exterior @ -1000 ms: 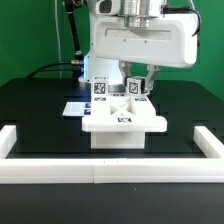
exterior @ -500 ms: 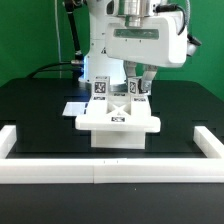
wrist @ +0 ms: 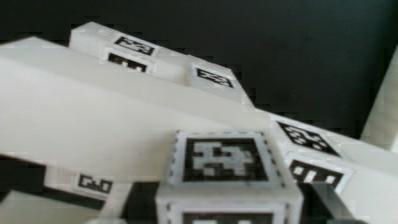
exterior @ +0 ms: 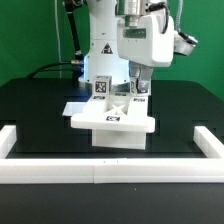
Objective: Assemble chair
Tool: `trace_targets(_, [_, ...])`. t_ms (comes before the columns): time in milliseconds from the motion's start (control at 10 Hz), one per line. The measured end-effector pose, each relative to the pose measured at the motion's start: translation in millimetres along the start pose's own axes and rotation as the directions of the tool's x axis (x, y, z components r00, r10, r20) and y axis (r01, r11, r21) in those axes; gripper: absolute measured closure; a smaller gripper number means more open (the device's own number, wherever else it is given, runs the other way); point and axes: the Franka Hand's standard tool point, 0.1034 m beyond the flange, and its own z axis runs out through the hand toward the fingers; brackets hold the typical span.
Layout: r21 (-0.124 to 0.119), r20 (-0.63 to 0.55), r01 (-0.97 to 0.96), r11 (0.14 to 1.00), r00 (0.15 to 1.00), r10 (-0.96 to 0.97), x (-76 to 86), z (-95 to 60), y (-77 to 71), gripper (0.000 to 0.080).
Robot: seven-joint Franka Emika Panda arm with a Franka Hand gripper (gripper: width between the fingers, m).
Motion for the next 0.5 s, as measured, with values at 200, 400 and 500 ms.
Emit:
trace_targets(200, [0.001, 0.004, -0.116, 0.993, 0.993, 0.116, -0.9, 0.3, 0.1, 0.0514])
trace_targets(400, [0.001, 0.010, -0.209, 0.978, 0.978, 0.209, -1.9, 0.6, 0.2, 0.0514])
trace_targets(500, [0.000, 0.011, -0.244, 0.970, 0.970, 0.244, -2.4, 0.7, 0.2, 0.0514])
